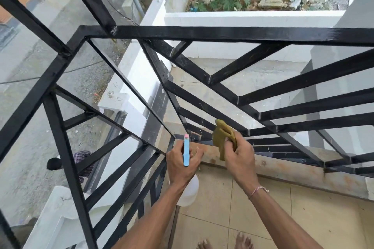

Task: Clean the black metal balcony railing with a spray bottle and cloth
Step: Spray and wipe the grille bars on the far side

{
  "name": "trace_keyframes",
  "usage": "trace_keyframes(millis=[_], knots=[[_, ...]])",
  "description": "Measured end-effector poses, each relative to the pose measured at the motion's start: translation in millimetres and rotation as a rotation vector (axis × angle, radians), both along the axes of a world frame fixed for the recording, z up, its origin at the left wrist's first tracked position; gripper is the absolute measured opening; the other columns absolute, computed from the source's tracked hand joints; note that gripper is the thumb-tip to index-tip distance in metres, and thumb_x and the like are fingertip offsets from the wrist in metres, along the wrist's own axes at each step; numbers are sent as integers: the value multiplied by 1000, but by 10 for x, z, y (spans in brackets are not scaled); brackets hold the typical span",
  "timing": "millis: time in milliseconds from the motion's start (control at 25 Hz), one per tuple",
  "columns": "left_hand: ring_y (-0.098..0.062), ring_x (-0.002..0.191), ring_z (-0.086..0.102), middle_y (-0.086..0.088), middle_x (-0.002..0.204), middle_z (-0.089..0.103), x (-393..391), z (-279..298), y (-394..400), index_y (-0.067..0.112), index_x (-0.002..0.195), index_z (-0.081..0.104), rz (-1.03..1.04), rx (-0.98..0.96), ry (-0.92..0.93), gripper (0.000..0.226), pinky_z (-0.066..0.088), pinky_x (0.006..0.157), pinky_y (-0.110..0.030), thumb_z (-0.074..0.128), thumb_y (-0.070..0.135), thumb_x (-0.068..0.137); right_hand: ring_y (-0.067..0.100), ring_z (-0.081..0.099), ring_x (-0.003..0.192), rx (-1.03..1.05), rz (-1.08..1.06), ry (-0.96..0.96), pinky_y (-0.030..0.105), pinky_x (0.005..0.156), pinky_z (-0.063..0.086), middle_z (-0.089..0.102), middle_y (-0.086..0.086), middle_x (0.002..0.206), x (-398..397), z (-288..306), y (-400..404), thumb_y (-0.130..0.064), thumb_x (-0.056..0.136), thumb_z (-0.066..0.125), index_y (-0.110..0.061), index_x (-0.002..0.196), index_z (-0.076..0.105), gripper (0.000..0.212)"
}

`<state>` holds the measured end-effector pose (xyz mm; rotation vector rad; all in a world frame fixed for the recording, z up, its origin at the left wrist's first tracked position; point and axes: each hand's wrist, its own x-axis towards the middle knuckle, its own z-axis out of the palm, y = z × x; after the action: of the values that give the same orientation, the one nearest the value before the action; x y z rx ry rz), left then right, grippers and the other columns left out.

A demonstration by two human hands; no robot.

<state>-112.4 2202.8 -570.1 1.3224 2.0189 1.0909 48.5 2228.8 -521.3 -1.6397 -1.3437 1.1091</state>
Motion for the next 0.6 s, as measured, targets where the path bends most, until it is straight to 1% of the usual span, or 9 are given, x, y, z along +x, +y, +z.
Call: trace_keyframes(millis=[40,80,160,200,280,320,400,480,600], knots=[[-4,59,58,16,60,51,14,71,19,29,78,56,-8,38,-9,30,50,55,-13,84,19,82,6,56,61,95,-76,9,23,53,51,65,-1,87,-42,90,2,-8,102,49,-18,135,57,35],[-2,62,59,17,60,51,31,164,49,34,77,54,-9,72,-18,35,49,57,-10,84,17,82,6,60,69,179,-139,-8,23,59,55,67,4,96,-88,151,36,-5,102,48,-14,140,53,40],[-1,63,59,17,62,55,57,363,123,36,76,51,-16,121,-35,33,48,59,-9,79,19,81,22,62,102,264,-158,-113,35,88,57,59,16,123,-187,198,182,2,99,46,-7,146,45,48],[-2,61,58,20,66,58,57,445,158,33,76,52,-25,141,-34,26,48,58,-10,76,22,80,30,55,118,245,-90,-192,40,102,50,51,19,133,-249,188,264,4,98,45,-6,148,41,52],[-3,59,58,22,69,59,28,580,199,24,76,55,-34,159,-42,17,45,55,-10,71,24,79,38,26,147,98,100,-277,50,121,28,31,23,154,-404,152,375,3,98,42,-5,154,28,58],[-3,58,58,20,66,59,4,634,203,21,76,56,-39,167,-45,15,44,54,-9,70,23,79,36,11,153,35,163,-273,50,125,16,20,23,162,-474,137,393,2,99,41,-4,156,21,61],[-6,56,57,14,59,54,-74,717,192,19,74,56,-48,183,-36,14,42,54,-8,69,20,80,29,-4,155,12,207,-224,44,127,5,5,20,166,-575,138,380,0,101,38,-3,159,11,64],[-9,56,56,13,59,52,-201,744,164,19,74,56,-41,202,-14,16,41,54,-8,70,18,81,22,-10,154,74,238,-163,45,126,8,-3,14,168,-661,258,363,-1,101,38,-8,160,5,68],[-11,63,64,11,68,61,-370,728,90,20,83,62,-27,221,-67,18,48,58,-9,73,35,81,20,-16,153,235,415,-157,41,127,2,-12,9,167,-921,659,445,-2,100,46,-13,160,-7,81]])
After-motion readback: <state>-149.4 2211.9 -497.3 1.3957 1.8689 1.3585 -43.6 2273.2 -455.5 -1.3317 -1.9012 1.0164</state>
